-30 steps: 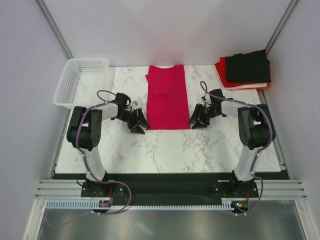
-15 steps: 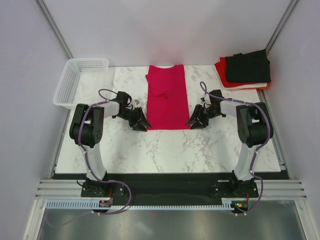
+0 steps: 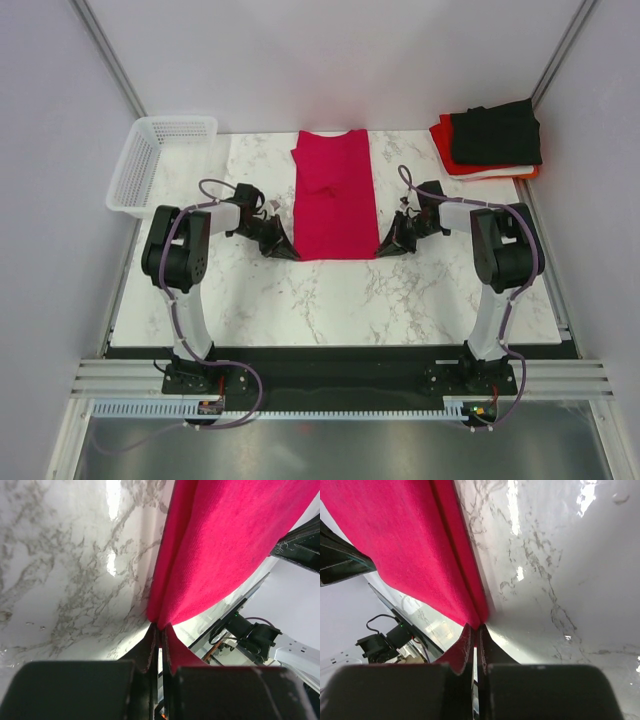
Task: Fold and stack the t-shirts
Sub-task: Fold the tshirt
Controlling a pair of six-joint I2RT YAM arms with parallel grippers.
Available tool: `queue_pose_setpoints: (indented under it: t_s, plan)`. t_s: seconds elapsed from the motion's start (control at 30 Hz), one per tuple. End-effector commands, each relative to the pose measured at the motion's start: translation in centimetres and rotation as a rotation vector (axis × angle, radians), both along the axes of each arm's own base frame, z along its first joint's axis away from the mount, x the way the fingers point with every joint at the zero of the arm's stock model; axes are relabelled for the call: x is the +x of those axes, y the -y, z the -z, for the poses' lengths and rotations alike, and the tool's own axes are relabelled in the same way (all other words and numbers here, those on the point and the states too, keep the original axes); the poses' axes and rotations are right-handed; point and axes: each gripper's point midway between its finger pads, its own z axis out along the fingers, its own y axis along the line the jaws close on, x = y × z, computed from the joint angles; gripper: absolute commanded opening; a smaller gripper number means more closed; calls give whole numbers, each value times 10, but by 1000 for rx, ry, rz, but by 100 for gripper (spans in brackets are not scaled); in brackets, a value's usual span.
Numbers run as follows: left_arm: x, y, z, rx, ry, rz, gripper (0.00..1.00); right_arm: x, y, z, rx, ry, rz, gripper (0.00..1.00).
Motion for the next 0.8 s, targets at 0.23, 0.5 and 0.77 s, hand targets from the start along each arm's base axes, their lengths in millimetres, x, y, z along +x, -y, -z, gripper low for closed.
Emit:
queue_pose_setpoints:
  t_s: [0.23,0.5,0.77]
  plan:
    - [2,7,-80,-96,177,30,2,-15,-5,-65,69,136,-42,0]
    - [-22,3,-116,-114,275,39,2,-48,2,-100,67,212,-69,0]
    - [-36,-1,-138,-105,360,44,2,-64,8,-133,48,319,-99,0]
